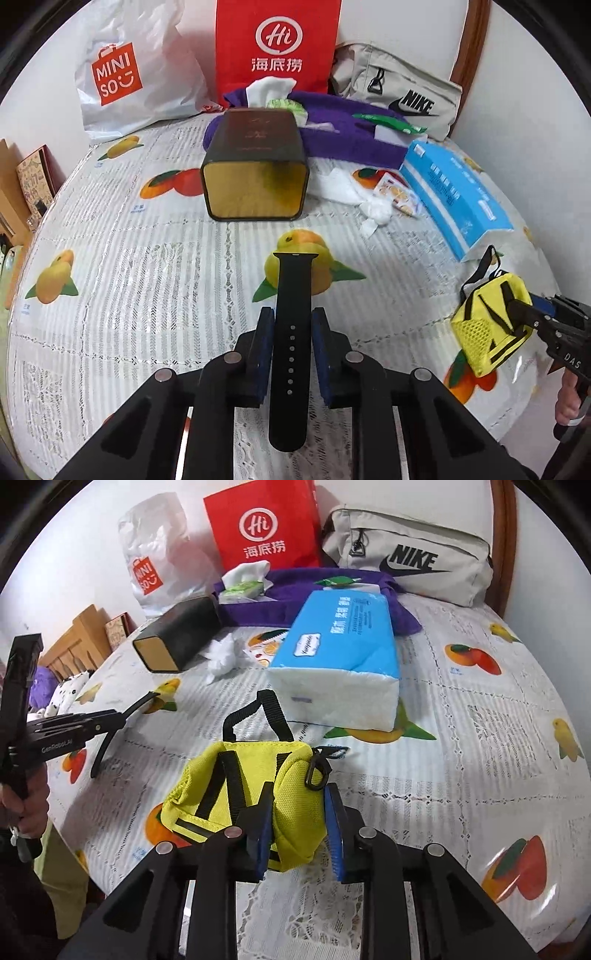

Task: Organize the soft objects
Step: 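Close the right tool on the yellow bag and lift it while the left tool holds the strap, then carry the strap with the left tool while the right tool carries the yellow bag to the towel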

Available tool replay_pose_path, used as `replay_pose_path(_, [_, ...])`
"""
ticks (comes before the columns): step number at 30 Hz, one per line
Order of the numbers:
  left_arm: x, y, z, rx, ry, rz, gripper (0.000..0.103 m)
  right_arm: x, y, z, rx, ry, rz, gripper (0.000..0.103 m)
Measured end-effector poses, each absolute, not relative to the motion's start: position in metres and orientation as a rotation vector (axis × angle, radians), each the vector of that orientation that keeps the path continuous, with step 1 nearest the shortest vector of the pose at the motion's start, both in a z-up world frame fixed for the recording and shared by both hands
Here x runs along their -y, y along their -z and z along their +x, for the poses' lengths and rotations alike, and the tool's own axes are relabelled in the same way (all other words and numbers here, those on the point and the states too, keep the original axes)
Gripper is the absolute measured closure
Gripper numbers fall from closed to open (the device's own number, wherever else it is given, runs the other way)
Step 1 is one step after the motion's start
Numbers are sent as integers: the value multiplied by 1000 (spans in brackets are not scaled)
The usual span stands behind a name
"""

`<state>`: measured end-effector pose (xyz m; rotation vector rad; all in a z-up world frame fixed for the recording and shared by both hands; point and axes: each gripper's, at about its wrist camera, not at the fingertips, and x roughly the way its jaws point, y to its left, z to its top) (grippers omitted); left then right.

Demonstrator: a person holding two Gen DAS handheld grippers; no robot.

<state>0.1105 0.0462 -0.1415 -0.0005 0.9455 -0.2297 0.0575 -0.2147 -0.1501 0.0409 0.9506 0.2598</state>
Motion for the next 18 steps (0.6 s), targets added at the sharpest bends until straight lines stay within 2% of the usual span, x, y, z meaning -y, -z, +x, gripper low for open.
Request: replay_pose_path(18, [-59,95,117,-867,246,-47,83,210,105,71,-887,-309,50,78])
